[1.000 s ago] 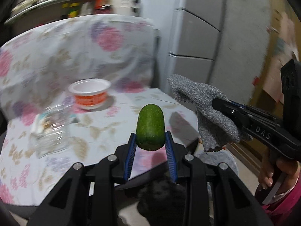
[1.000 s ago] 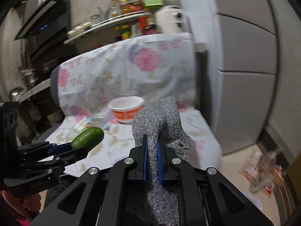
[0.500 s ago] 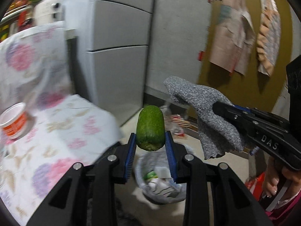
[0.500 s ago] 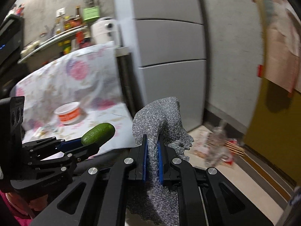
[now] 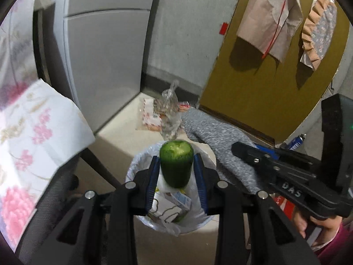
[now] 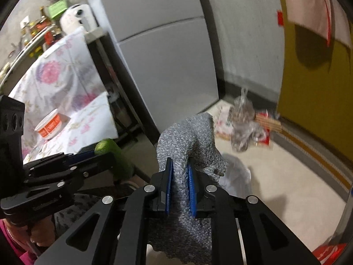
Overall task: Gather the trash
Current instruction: 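Carry the cucumber and grey pad to the bin and open both tools, then return both tools to the chair above the clear tray and wrappers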
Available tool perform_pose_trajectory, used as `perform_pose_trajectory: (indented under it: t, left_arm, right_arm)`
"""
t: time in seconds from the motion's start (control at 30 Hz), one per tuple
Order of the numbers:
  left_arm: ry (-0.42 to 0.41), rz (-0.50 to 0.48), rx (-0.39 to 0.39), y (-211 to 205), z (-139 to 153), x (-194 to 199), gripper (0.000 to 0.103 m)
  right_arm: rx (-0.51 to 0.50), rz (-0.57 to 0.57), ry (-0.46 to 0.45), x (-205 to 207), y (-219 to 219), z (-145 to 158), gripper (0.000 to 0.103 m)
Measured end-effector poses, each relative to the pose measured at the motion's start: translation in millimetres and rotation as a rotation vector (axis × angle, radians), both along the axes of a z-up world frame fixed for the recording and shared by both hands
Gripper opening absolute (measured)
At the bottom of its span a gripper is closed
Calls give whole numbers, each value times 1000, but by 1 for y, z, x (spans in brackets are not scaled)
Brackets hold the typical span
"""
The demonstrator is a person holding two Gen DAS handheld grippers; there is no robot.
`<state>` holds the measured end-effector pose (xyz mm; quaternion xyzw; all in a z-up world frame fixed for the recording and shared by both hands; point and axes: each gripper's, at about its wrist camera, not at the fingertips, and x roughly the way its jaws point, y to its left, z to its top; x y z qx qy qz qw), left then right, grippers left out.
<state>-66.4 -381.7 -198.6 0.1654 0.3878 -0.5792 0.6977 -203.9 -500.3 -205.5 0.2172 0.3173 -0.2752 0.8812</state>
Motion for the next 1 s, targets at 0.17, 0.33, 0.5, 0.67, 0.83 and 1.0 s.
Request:
perform_pose_trajectory:
  t: [0.17, 0.33, 0.5, 0.67, 0.83, 1.0]
  left_arm:
    - [9, 20, -10, 1, 2, 9, 44]
    - [-44, 73, -52, 23, 24, 20, 44]
    - [-116, 170, -90, 65, 52, 36, 44]
    - [-156, 283, -104, 119, 71, 52, 46]
    - [-198, 449, -78, 184, 83, 75, 46]
    - [-205, 638, -60, 254, 87, 106, 46]
  right_arm:
    - [19, -45, 20, 1, -11, -8, 53]
    - [-57, -54, -33, -4, -3, 21, 53]
    - [-167, -29, -130, -1, 23, 67, 53]
    - [-217, 115, -165, 38, 64, 93, 53]
    - [-130, 276, -161, 95, 101, 95, 51]
    - [-136, 469, -133, 157, 160, 99, 52]
